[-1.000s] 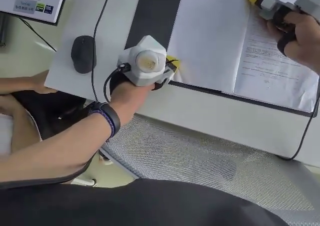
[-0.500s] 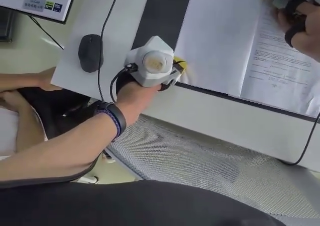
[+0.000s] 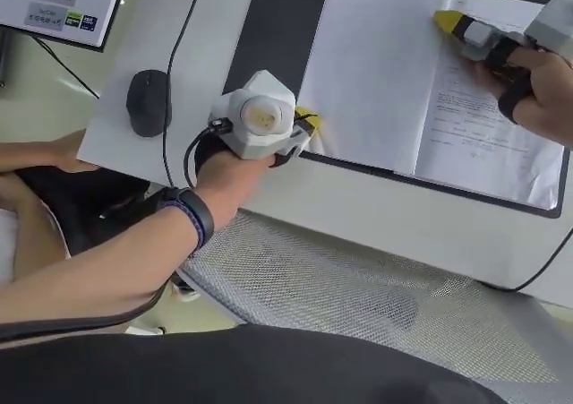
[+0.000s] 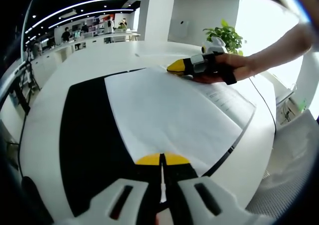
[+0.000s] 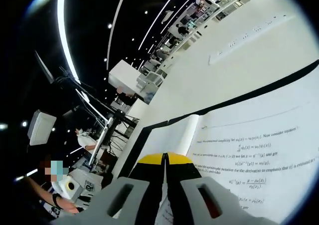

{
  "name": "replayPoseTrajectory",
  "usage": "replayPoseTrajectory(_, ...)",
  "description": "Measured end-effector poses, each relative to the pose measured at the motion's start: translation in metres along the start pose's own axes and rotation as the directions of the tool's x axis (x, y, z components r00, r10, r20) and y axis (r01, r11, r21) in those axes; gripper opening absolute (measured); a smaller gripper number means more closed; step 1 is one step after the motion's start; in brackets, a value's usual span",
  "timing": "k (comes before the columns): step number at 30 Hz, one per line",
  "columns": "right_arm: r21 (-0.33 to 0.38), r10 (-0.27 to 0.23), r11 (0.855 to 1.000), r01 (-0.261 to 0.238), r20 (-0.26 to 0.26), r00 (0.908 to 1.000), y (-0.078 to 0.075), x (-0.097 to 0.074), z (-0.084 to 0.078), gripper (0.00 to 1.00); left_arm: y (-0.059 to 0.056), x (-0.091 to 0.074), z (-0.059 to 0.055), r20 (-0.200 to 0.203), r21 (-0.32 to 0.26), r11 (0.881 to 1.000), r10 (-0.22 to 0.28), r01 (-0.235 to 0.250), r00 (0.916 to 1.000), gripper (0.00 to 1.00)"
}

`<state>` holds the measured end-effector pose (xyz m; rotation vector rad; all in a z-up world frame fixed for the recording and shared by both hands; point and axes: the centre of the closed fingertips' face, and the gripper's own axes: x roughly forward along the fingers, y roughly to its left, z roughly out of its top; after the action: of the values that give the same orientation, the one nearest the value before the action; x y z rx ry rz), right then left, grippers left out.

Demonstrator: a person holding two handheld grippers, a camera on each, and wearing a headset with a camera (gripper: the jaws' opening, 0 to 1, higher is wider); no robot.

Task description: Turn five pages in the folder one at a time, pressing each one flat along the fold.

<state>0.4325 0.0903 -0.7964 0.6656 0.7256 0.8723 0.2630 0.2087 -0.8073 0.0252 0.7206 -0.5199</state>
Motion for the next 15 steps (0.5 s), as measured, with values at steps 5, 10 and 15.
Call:
replayPoseTrajectory(5, -0.012, 0.033, 0.999, -0.033, -0.035, 0.9988, 0.021, -0.017, -0.031, 0.0, 0.0, 0.0, 0.0, 0.009, -0.012, 1.0, 0.002, -0.002, 1.0, 0.0)
replayPoseTrajectory(10, -0.026, 0.055, 0.998, -0.057, -0.057, 0.9968, 0.037, -0.027, -0.052, 0.0, -0.001, -0.001, 0.0, 0.009, -0.006, 1.0, -0.001, 0.001, 1.0, 0.0)
replayPoseTrajectory(15, -0.035, 0.088, 0.995, -0.092, -0.107, 0.9904, 0.052, -0.041, -0.078, 0.0, -0.002, -0.001, 0.0, 0.008, 0.002, 1.0, -0.003, 0.003, 1.0, 0.0)
